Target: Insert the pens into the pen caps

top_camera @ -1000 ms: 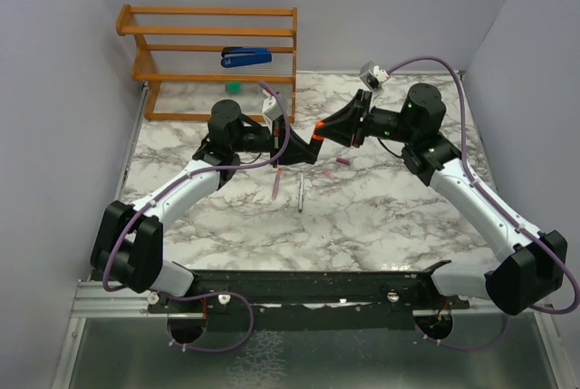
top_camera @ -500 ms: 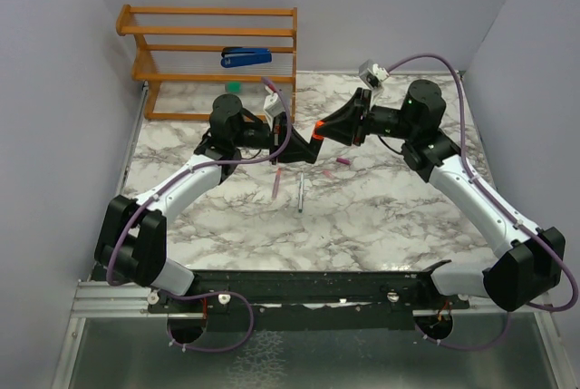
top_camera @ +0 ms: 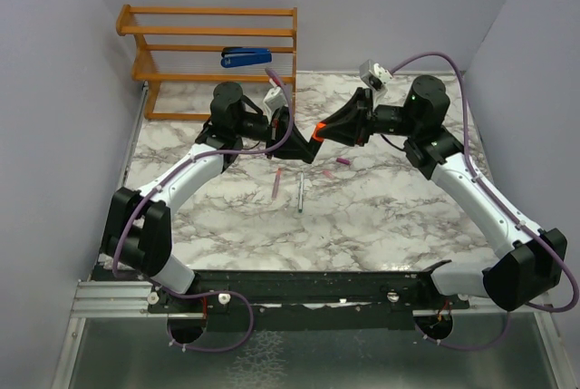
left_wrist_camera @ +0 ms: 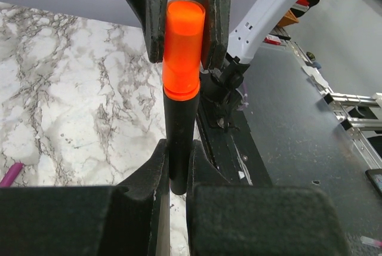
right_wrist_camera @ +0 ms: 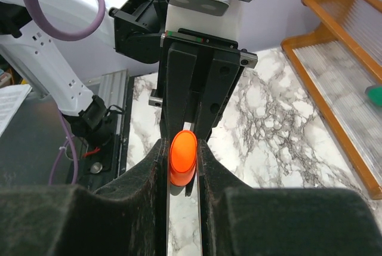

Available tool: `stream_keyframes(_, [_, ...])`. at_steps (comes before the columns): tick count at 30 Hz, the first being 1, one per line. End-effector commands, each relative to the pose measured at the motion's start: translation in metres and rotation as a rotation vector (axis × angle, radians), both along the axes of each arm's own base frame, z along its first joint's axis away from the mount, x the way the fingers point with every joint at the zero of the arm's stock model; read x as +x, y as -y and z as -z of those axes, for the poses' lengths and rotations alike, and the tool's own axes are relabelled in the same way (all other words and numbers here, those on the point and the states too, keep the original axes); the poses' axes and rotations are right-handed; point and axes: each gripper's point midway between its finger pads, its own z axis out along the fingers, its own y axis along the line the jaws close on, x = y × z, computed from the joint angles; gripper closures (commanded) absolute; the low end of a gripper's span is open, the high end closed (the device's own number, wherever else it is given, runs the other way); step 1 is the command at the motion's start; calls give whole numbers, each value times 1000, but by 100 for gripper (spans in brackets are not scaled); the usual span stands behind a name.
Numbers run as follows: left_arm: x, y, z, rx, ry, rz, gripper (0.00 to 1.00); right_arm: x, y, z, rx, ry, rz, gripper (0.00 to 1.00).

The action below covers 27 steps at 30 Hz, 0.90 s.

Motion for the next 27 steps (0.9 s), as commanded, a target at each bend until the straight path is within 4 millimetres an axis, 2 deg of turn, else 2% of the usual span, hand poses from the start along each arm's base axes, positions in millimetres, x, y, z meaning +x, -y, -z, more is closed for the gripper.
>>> stream_keyframes(1, [25, 1, -45, -75, 126, -92, 100, -34, -3, 48, -96, -200, -160, 99])
stream_keyframes(9, [55, 4, -62, -117, 159, -263, 100, -39, -11, 65, -125, -231, -138, 99])
stream_keyframes(15, [75, -1, -79, -159, 224, -424, 100, -45, -22, 82, -138, -273, -140, 99])
stream_keyframes(19, [77, -5, -87, -172, 252, -448, 100, -48, -25, 90, -141, -291, -149, 99])
stream_keyframes(27, [66, -18, -92, -163, 253, -325, 100, -60, -20, 109, -195, -335, -194, 99])
